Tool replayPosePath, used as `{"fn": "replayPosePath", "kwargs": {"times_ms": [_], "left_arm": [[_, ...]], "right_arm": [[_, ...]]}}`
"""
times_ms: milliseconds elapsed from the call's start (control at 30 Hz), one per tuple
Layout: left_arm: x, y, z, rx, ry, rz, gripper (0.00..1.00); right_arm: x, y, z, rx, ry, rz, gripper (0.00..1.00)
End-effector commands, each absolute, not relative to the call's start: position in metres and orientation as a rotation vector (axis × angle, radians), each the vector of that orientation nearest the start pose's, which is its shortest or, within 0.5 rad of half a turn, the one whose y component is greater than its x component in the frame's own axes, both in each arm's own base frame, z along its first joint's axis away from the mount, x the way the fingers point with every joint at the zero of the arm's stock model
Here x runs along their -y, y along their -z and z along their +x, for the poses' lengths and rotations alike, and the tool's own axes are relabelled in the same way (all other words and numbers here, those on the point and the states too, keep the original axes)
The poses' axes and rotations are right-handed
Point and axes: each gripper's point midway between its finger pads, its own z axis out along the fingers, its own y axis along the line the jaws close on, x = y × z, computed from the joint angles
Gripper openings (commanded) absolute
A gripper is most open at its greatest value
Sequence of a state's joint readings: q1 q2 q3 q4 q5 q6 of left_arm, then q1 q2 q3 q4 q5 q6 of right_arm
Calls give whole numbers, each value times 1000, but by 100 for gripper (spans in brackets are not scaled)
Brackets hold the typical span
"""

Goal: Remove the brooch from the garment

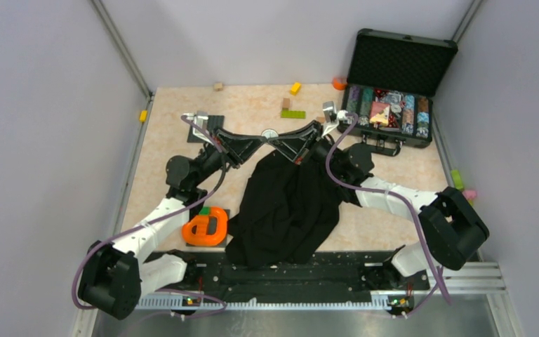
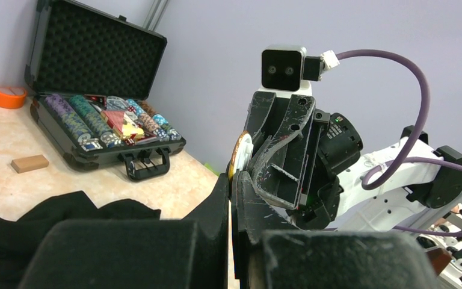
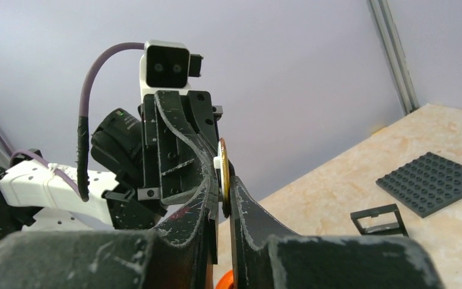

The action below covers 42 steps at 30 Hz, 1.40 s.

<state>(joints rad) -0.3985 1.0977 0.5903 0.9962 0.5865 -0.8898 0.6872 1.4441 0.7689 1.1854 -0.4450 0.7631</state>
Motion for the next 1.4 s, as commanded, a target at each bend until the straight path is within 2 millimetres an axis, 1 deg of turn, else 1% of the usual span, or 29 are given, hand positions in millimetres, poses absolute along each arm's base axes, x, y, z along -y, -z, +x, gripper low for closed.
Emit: {"fn": "replayPosePath", "kwargs": {"times_ms": [0,267,667,767,900,1033,1167,1300,1367], "left_arm": [[248,-365,238,-1182,1442,392,0],[253,-367,231,-1130,1365,427,0],[252,-367,219,-1039,1310,466,0],[250,-368,219,-1025,1295,455,0],[249,-369,217,-1015,1313,442,0],[249,-371,217,-1003,1313,450,0],[250,-368,217,-1010,1298,467,0],[248,-368,220,-1006,1277,453,0],[246,-371,224,-1012,1293,402,0]], "right_arm": [[-339,-381,278,-1116,-1483,-294,10],[-329,-373,289,-1144,-1467,-175,8],[-315,-370,294,-1108,-1500,-32,2],[-309,-367,296,-1099,-1493,7,2],[-304,-368,295,-1064,-1489,20,2],[-311,-368,294,-1084,-1474,-22,1],[-316,-361,300,-1162,-1439,-7,1],[-310,-360,304,-1193,-1432,57,0],[-303,-363,300,-1137,-1428,79,0]]}}
